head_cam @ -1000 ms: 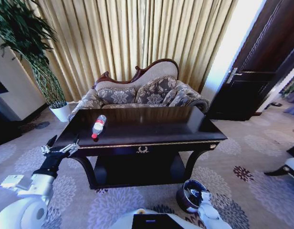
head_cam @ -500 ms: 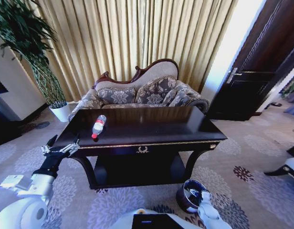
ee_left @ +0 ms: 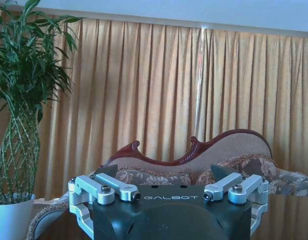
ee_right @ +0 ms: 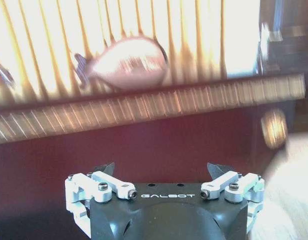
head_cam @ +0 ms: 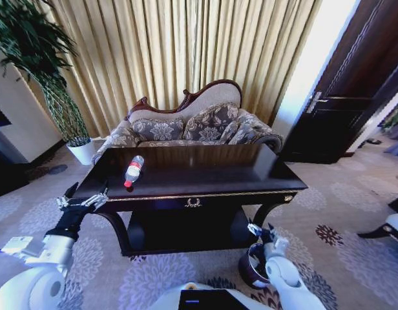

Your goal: Move to the front of the table and place the trash on the table into the trash bin.

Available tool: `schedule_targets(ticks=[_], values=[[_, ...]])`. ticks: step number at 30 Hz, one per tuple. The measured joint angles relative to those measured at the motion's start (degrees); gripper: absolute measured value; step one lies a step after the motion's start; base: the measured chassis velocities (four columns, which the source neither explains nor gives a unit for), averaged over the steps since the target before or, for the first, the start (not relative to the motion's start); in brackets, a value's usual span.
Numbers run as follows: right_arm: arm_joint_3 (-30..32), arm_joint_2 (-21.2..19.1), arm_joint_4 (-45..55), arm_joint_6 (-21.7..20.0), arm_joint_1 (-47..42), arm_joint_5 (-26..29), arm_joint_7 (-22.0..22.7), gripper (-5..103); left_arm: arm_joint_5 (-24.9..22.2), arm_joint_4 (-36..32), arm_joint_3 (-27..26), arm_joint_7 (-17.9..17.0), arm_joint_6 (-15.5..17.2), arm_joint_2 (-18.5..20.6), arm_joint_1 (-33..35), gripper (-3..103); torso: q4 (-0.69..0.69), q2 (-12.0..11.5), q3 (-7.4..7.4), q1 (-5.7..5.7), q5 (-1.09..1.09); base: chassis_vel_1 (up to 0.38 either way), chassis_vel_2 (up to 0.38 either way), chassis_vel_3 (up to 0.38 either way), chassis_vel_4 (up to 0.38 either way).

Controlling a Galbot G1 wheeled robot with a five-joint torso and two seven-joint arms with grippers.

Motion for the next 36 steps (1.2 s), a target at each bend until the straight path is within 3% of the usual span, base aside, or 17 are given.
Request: schedule_targets(ticks=[5,12,36], values=[[1.97,-0.65,14.43,-1.45,-5.63,1.03,-2.38,100,0.04,0.92,0.22,0.28,-0.34,-0.69,-0.12,100,-0.02,0.0,0.0,0.0,0.0,0.0,0.0,0.0,0.0],[1.11,-0.18,25.07,-1.85,-8.83,-0.49,-4.01,100,-0.24,0.99,0.25,0.27,-0.23,-0.41,-0.53,100,-0.01,0.0,0.0,0.0,0.0,0.0,0.0,0.0,0.0],[0.7,-0.53,26.25,-2.82,-8.21,-2.99,-4.36,100,0.37,-0.2,0.11,0.09,1.47,-0.08,-0.26,100,-0.01,0.0,0.0,0.0,0.01,0.0,0.0,0.0,0.0]])
